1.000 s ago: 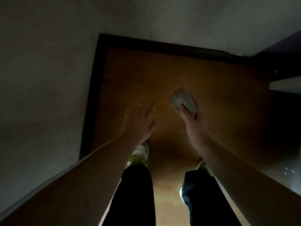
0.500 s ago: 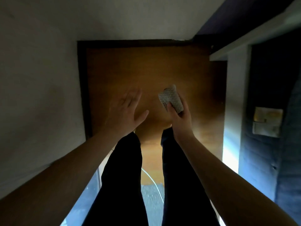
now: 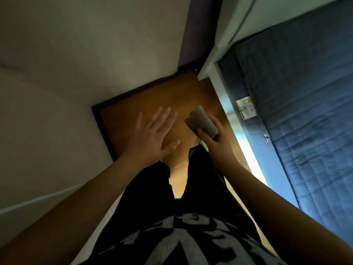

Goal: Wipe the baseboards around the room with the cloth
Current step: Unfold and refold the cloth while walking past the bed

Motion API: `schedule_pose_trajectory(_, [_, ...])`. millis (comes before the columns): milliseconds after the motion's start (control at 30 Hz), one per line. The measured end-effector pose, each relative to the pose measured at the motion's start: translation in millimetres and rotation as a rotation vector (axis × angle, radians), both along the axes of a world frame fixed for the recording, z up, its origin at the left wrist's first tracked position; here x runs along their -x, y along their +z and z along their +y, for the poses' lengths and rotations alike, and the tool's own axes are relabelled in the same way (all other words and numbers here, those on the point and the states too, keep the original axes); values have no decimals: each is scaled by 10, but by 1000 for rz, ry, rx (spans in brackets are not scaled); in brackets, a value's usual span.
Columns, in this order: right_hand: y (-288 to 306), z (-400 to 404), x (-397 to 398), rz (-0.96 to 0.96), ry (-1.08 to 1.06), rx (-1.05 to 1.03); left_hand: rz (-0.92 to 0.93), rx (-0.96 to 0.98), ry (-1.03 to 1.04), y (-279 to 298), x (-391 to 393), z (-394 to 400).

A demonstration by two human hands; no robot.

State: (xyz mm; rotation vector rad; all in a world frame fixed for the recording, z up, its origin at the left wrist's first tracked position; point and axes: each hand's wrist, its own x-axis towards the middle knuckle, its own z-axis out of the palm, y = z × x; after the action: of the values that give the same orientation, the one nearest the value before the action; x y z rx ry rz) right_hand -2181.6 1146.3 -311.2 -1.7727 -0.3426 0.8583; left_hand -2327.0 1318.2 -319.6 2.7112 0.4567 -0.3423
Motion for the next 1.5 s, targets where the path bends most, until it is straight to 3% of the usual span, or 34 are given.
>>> schedule_pose_trajectory(100, [340,-185,72,-103,-64,-21,29,-16,-91,363,-62,28])
schedule_pose_trajectory(300, [801,-630,111,-122,-157,-53,-7,-126,-200,966,-341,-139])
schedule_pose_trajectory(467, [1141,-1148,-1,-86,-301,-90,-155,-149,-275,1348,-748,-765])
schedule_pose_trajectory(800, [1329,-2672,-50,-88,-594,-122,-187,-49,-487,1581,-1360,-1977])
schedule_pose_trajectory(1167, [1419,-3400,-294,1,-1028,-230,-284,-146,-1021,1589,-2588,-2917])
schedule_pose_trajectory(1500, [1441,-3503,-455,-16,-1468,-341,-396,3,-1486,1759,-3515,-3690])
